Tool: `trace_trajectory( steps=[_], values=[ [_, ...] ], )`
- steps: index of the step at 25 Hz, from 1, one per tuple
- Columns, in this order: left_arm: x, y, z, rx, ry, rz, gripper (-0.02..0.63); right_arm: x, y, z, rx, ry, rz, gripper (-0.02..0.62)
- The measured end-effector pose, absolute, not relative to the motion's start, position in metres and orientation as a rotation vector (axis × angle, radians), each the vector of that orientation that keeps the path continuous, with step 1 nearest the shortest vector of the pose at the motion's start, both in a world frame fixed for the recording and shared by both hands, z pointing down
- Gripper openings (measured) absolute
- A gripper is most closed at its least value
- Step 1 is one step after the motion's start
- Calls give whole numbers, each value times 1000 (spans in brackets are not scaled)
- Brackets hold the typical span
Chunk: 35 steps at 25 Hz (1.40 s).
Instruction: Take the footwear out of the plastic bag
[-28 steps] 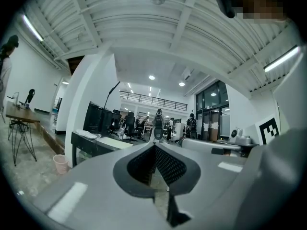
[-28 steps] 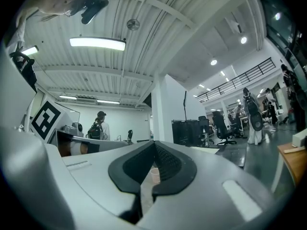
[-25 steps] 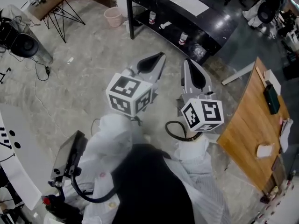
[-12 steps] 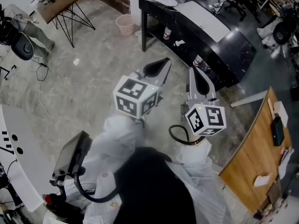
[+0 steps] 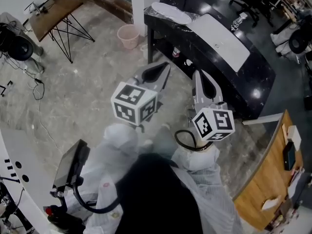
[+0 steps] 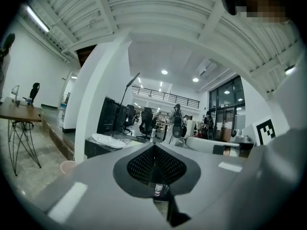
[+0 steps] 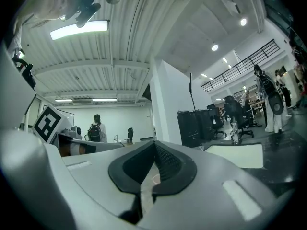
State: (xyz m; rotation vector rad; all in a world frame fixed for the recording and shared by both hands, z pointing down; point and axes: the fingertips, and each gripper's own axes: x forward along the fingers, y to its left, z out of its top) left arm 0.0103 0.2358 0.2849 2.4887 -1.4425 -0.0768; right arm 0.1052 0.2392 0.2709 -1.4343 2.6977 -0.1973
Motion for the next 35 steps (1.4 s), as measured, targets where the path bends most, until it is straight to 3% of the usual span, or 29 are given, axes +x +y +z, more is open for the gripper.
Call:
trace_trajectory(
  steps=[17,26,30,35],
  values=[
    [-57,-91,305,2384,-1407,-101,2,53,-95,300,-1383,2805,-342,14],
    [-88,-186,334,2373,-1159,14,5,65,-181,350,-1512,2741,-698,14],
    [-116,-228,354,2389,-1026,173,97,72,-213,373,-1580,2638,-913,55],
    [-152,-274,370,2389,-954,301,141,93,-233,393,-1655,2544,-1076,129]
  ],
)
